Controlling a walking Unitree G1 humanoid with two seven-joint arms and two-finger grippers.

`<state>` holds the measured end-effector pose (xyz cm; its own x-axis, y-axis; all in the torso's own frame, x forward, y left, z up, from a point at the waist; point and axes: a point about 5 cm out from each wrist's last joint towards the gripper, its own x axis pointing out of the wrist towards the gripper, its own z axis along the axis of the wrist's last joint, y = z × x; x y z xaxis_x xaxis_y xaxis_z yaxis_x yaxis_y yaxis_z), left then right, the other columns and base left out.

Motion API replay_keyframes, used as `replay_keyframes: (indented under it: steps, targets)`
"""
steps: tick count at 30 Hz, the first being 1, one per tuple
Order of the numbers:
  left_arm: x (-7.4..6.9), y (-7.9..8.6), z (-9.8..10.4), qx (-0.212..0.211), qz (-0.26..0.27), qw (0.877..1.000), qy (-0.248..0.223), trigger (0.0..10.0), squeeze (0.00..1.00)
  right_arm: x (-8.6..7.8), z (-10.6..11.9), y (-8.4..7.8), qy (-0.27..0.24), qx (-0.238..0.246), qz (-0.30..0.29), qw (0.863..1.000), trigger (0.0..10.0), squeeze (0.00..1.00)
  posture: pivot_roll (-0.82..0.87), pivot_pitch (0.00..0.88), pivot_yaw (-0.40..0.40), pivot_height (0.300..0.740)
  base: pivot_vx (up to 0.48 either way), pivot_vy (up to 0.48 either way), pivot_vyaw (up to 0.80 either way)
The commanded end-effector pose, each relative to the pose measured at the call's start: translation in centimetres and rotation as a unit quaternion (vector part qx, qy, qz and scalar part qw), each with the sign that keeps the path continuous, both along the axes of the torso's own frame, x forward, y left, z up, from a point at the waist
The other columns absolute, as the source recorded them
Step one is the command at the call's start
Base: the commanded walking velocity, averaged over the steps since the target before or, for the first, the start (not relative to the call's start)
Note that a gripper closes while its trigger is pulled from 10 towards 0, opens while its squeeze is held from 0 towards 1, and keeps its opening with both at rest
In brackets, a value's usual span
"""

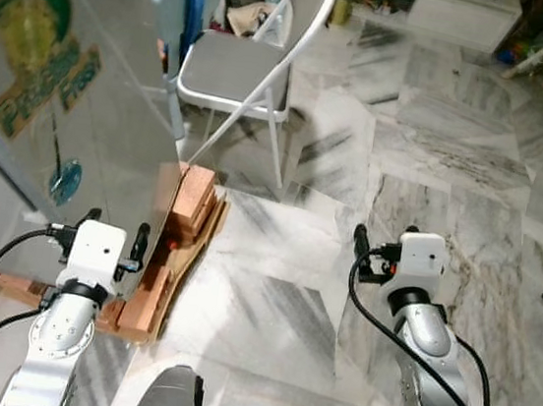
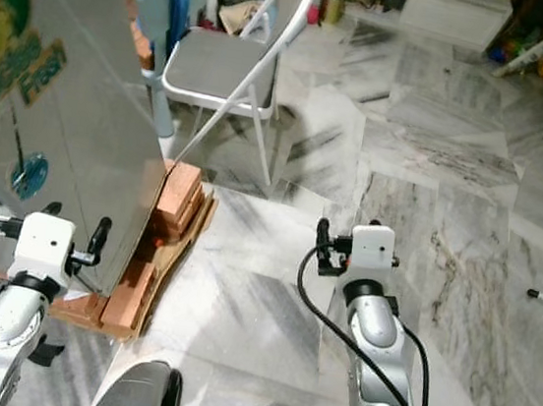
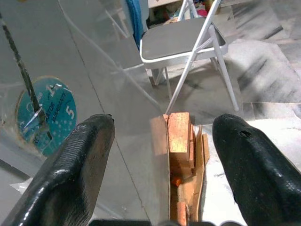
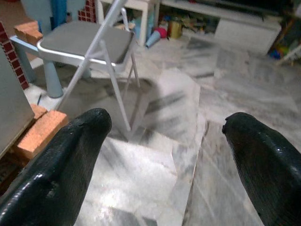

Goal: Restocking fridge

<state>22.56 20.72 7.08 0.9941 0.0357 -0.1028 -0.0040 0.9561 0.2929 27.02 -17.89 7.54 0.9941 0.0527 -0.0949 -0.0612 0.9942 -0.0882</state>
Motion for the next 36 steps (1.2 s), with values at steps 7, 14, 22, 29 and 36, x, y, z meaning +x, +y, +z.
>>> replay_keyframes:
  steps: [7, 14, 22, 29, 36]
  targets:
    - [-0.5, 0.8, -0.7, -0.012, 0.025, 1.000, 0.014, 10.0, 0.00, -0.2, 0.1, -0.5, 0.003, 0.005, -0.010, 1.000, 10.0, 0.00, 0.09, 0.142, -0.025, 0.740, 0.000, 0.156, 0.00]
    - [-0.8, 0.2, -1.1, -0.021, 0.017, 0.999, 0.020, 10.0, 0.00, -0.1, 0.0, -0.6, 0.006, 0.000, -0.008, 1.000, 10.0, 0.00, 0.09, 0.143, -0.032, 0.740, 0.000, 0.478, 0.00]
    - [-1.4, -0.5, -0.6, -0.038, -0.034, 0.999, 0.008, 10.0, 0.00, -0.1, -0.1, -0.7, 0.009, -0.003, -0.007, 1.000, 10.0, 0.00, 0.09, 0.147, -0.034, 0.740, 0.000, 0.235, 0.00]
    - [-2.3, 0.5, -2.2, -0.086, -0.024, 0.993, 0.075, 10.0, 0.00, -0.2, 0.0, -0.5, 0.005, -0.018, 0.010, 1.000, 10.0, 0.00, 0.10, 0.153, -0.039, 0.740, 0.000, 0.000, 0.00]
    - [-1.7, 1.6, -1.3, -0.081, -0.024, 0.995, 0.062, 10.0, 0.00, -0.1, 0.0, -0.7, 0.014, -0.014, 0.004, 1.000, 10.0, 0.00, 0.10, 0.152, -0.046, 0.740, 0.000, 0.000, 0.00]
